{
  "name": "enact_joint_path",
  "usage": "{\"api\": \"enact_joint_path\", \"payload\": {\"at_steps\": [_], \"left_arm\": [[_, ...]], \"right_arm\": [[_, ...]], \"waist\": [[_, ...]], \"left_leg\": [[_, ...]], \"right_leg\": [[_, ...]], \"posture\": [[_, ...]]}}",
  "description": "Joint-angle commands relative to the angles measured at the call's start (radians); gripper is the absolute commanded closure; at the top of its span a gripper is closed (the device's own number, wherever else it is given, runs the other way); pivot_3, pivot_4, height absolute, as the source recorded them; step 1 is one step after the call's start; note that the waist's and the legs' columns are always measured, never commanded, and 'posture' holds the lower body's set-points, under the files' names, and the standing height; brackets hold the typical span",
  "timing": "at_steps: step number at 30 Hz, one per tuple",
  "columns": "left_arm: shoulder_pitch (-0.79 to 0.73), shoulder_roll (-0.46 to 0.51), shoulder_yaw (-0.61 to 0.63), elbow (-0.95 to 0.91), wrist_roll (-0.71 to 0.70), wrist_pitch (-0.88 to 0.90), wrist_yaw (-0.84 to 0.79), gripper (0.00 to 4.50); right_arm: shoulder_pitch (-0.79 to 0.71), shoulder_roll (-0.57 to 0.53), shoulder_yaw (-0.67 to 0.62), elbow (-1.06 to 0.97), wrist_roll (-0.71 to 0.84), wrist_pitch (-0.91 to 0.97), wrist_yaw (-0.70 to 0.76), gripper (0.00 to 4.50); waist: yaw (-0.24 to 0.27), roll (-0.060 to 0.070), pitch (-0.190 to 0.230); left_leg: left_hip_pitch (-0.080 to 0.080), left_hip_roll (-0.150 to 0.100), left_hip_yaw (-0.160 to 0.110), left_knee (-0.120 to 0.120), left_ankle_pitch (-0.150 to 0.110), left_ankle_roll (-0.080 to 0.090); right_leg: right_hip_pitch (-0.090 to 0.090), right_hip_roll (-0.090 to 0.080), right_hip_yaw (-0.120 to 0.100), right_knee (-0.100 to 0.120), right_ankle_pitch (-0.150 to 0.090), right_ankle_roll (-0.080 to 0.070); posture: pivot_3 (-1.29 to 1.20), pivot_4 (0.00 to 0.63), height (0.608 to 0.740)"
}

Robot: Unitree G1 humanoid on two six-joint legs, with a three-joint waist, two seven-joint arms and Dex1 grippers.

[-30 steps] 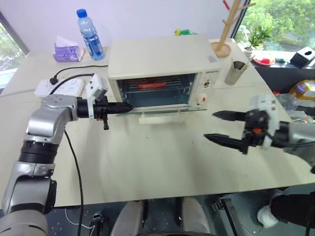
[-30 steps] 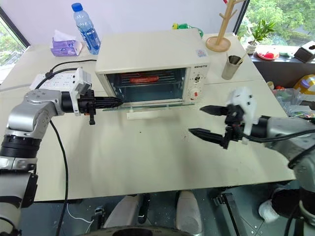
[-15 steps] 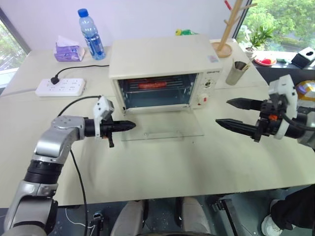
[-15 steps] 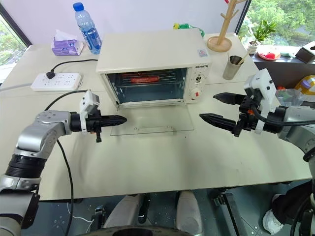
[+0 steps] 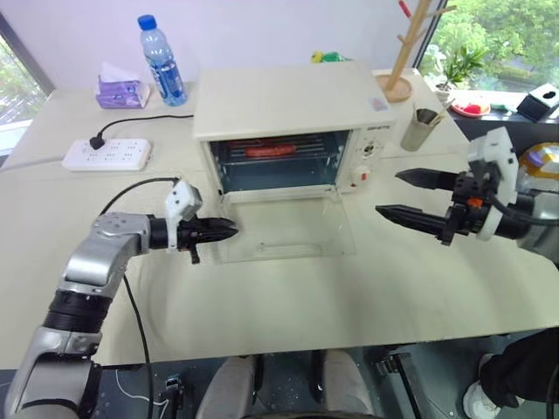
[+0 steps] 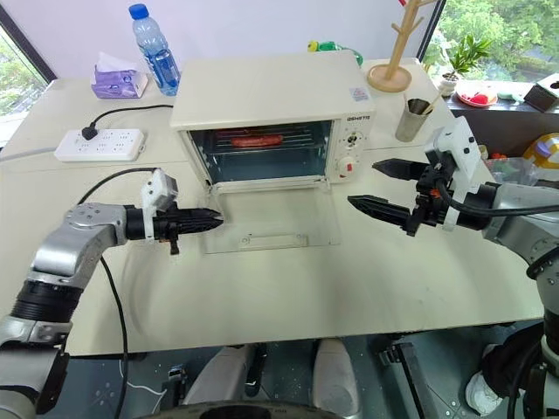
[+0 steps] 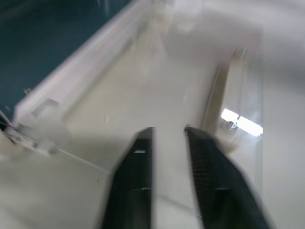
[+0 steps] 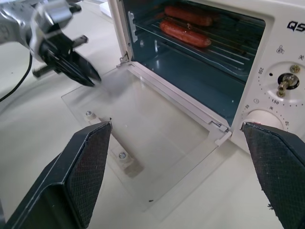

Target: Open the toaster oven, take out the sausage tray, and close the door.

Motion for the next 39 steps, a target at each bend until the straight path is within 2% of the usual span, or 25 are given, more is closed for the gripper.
{"api": "enact_joint_path", "payload": {"at_steps": [1, 3, 4, 7, 12, 16, 21, 26, 30, 39], "left_arm": [[-0.010, 0.059, 0.149, -0.113, -0.166, 0.141, -0.001, 1.45], [-0.005, 0.080, 0.193, -0.141, -0.222, 0.200, 0.016, 0.39], [0.002, 0.104, 0.234, -0.160, -0.256, 0.232, 0.021, 0.04], [0.027, 0.154, 0.297, -0.198, -0.296, 0.271, 0.034, 0.04], [0.030, 0.164, 0.292, -0.213, -0.290, 0.262, 0.080, 0.04], [-0.008, 0.139, 0.249, -0.212, -0.292, 0.258, 0.103, 0.04], [-0.067, 0.122, 0.184, -0.191, -0.284, 0.260, 0.092, 0.04], [-0.121, 0.127, 0.131, -0.131, -0.254, 0.237, 0.062, 0.04], [-0.157, 0.130, 0.107, -0.093, -0.236, 0.221, 0.040, 0.04], [-0.220, 0.114, 0.062, -0.014, -0.197, 0.197, -0.006, 0.04]], "right_arm": [[-0.040, 0.012, 0.010, 0.007, -0.012, -0.029, -0.015, 0.00], [-0.051, 0.020, 0.023, 0.012, -0.022, -0.036, -0.024, 0.00], [-0.066, 0.031, 0.042, 0.014, -0.037, -0.047, -0.037, 0.00], [-0.113, 0.068, 0.095, 0.019, -0.088, -0.074, -0.080, 0.00], [-0.192, 0.142, 0.264, -0.008, -0.266, -0.177, -0.158, 0.00], [-0.245, 0.204, 0.448, 0.017, -0.490, -0.322, -0.209, 0.00], [-0.330, 0.280, 0.628, 0.172, -0.787, -0.533, -0.283, 0.00], [-0.404, 0.337, 0.715, 0.353, -0.990, -0.715, -0.329, 0.00], [-0.451, 0.385, 0.747, 0.485, -1.088, -0.822, -0.353, 0.00], [-0.558, 0.487, 0.788, 0.747, -1.266, -0.931, -0.413, 0.00]], "waist": [[-0.001, 0.000, 0.000], [0.000, 0.000, 0.000], [0.000, 0.000, 0.000], [-0.001, 0.000, 0.000], [0.001, 0.000, 0.000], [0.001, 0.000, 0.000], [-0.001, 0.000, 0.000], [-0.005, 0.000, 0.000], [-0.006, 0.000, 0.000], [-0.009, 0.000, 0.000]], "left_leg": [[0.000, 0.000, 0.000, 0.000, 0.000, 0.000], [0.000, 0.000, 0.000, 0.000, 0.000, 0.000], [0.000, 0.000, 0.000, 0.000, 0.000, 0.000], [0.000, 0.000, 0.000, 0.000, 0.000, 0.000], [0.001, 0.000, 0.000, -0.001, 0.000, 0.000], [0.000, -0.001, 0.000, 0.000, 0.000, 0.000], [0.000, -0.001, 0.000, 0.000, 0.001, -0.001], [0.001, -0.001, 0.000, -0.001, 0.001, -0.002], [0.001, -0.001, 0.000, -0.001, 0.001, -0.002], [0.001, -0.001, 0.000, -0.002, 0.002, -0.004]], "right_leg": [[0.000, 0.000, 0.000, 0.000, 0.000, 0.000], [0.000, 0.000, 0.000, 0.000, 0.000, 0.000], [0.000, 0.000, 0.000, 0.000, 0.000, 0.000], [0.000, 0.000, 0.000, 0.000, 0.000, 0.000], [0.000, 0.000, 0.001, 0.000, 0.000, 0.000], [0.000, 0.000, 0.001, 0.000, 0.000, 0.000], [0.000, 0.000, 0.001, 0.000, 0.000, 0.000], [-0.001, 0.001, 0.001, 0.001, 0.000, 0.000], [-0.002, 0.001, 0.001, 0.001, 0.000, -0.001], [-0.002, 0.002, 0.002, 0.002, 0.001, -0.001]], "posture": [[0.00, 0.150, 0.739], [0.00, 0.150, 0.739], [0.00, 0.150, 0.739], [0.00, 0.150, 0.739], [0.00, 0.150, 0.739], [0.00, 0.150, 0.739], [0.00, 0.150, 0.739], [0.00, 0.150, 0.739], [0.00, 0.150, 0.739], [0.00, 0.150, 0.739]]}}
